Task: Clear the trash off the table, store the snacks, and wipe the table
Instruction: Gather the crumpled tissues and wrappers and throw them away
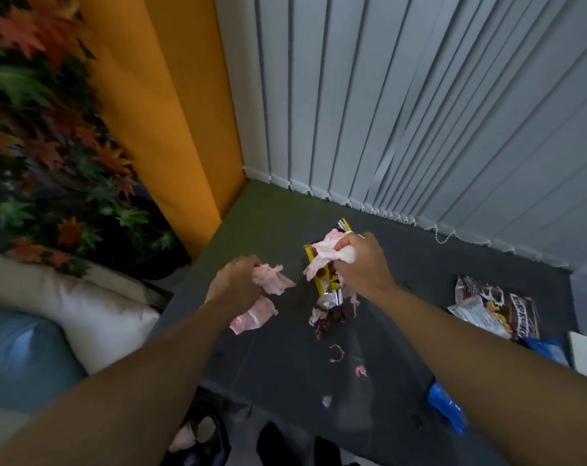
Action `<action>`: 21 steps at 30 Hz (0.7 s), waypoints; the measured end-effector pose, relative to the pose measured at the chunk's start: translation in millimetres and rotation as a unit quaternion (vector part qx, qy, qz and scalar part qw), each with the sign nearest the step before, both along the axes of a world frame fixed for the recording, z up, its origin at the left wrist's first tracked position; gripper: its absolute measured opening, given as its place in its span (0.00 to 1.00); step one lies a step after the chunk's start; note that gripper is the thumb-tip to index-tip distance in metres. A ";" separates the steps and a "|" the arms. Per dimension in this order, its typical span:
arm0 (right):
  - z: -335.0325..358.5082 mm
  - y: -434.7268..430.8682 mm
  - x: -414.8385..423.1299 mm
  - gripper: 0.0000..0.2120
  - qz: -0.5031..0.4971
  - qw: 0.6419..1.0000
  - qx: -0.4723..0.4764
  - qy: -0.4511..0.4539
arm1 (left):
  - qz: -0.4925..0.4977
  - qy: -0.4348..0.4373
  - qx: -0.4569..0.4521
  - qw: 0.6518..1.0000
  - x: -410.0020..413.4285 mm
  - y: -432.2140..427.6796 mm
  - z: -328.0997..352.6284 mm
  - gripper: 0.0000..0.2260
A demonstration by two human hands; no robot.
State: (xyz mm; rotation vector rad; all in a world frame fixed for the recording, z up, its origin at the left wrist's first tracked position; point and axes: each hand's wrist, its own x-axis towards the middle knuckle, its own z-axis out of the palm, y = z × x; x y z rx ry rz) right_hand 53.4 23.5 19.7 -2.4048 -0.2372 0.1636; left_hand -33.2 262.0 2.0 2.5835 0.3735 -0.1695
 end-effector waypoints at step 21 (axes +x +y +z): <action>10.3 104.1 -64.6 0.09 0.270 0.962 0.034 0.003 | 0.261 -0.043 0.044 0.963 -176.7 30.8 24.6 0.11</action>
